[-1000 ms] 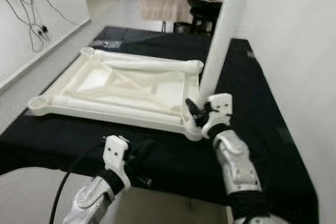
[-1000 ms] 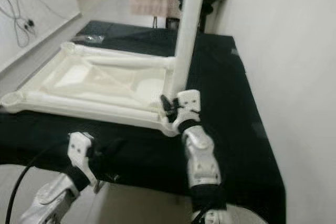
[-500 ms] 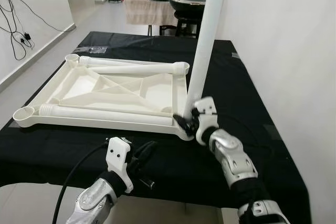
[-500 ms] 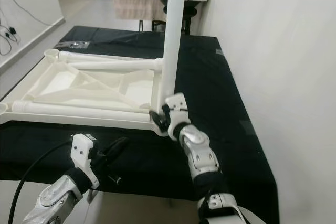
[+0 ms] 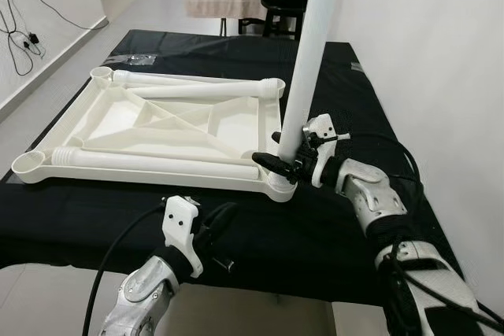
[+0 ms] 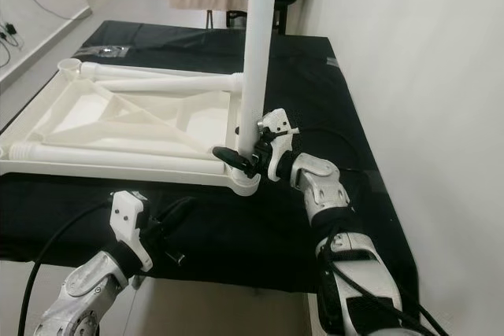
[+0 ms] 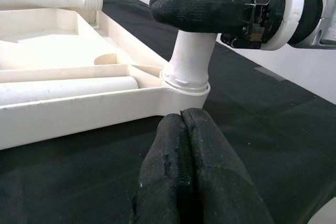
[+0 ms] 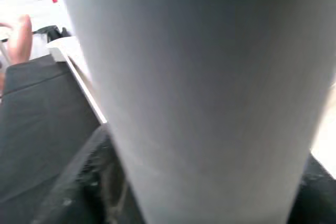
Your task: Building children table
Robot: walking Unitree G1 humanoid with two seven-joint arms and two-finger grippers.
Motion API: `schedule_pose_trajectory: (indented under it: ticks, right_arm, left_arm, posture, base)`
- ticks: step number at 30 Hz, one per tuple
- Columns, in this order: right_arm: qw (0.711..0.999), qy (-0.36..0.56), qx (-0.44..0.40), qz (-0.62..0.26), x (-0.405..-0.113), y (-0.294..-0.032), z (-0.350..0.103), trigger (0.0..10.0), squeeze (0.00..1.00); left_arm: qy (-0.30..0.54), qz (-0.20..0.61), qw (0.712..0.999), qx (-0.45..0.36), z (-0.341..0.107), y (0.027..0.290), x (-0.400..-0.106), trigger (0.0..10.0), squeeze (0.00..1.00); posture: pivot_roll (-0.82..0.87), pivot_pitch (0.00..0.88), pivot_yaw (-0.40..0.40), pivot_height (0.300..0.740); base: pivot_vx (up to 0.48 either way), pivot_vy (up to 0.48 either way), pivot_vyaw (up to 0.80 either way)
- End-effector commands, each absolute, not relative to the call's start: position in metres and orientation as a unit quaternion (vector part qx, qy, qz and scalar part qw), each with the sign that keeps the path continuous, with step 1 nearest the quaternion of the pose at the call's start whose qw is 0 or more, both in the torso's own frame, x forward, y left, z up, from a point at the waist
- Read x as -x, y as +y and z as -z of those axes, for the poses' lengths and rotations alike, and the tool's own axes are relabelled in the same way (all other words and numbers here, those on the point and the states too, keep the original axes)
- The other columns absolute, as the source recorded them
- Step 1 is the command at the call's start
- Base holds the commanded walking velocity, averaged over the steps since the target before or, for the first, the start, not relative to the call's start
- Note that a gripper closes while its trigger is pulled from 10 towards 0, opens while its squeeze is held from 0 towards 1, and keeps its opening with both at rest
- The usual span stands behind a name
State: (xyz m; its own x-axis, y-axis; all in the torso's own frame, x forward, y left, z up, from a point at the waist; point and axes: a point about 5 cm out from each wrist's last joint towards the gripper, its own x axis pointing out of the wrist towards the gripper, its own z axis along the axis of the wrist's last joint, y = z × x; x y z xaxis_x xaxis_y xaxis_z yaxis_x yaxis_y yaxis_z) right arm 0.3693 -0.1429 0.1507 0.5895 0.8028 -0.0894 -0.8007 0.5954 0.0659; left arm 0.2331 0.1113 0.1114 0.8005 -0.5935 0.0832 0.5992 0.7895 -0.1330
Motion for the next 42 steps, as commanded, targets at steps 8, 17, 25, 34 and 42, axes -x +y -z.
schedule_pose_trajectory:
  ticks: [8,17,25,34,42]
  right_arm:
    - [0.879,0.037,-0.01,-0.475,-0.372,-0.142,-0.159,0.0,0.0]
    - [0.918,0.049,0.042,-0.391,-0.357,-0.148,-0.128,0.0,0.0]
    - [0.983,0.086,-0.05,-0.152,-0.307,-0.108,-0.102,0.0,0.0]
    - [0.975,0.046,0.022,-0.214,-0.332,-0.104,-0.119,10.0,0.0]
    - [0.93,0.002,0.032,-0.366,-0.352,-0.114,-0.158,10.0,0.89]
  left_arm:
    - [-0.014,0.313,0.947,0.076,-0.108,0.111,-0.233,10.0,0.0]
    - [-0.013,0.315,0.946,0.078,-0.108,0.114,-0.229,10.0,0.0]
    - [-0.011,0.316,0.946,0.077,-0.109,0.118,-0.229,10.0,0.0]
    - [-0.011,0.313,0.947,0.073,-0.107,0.118,-0.23,10.0,0.0]
    - [-0.011,0.316,0.945,0.076,-0.108,0.117,-0.231,10.0,0.0]
  posture:
    - [0.11,0.0,-0.085,0.74]
    - [0.08,0.014,-0.073,0.74]
    - [0.07,0.032,-0.063,0.74]
    - [0.07,0.009,-0.055,0.74]
    - [0.07,0.007,-0.054,0.74]
  base:
    - [0.0,0.0,0.0]
    - [0.0,0.0,0.0]
    - [0.0,0.0,0.0]
    - [0.0,0.0,0.0]
    - [0.0,0.0,0.0]
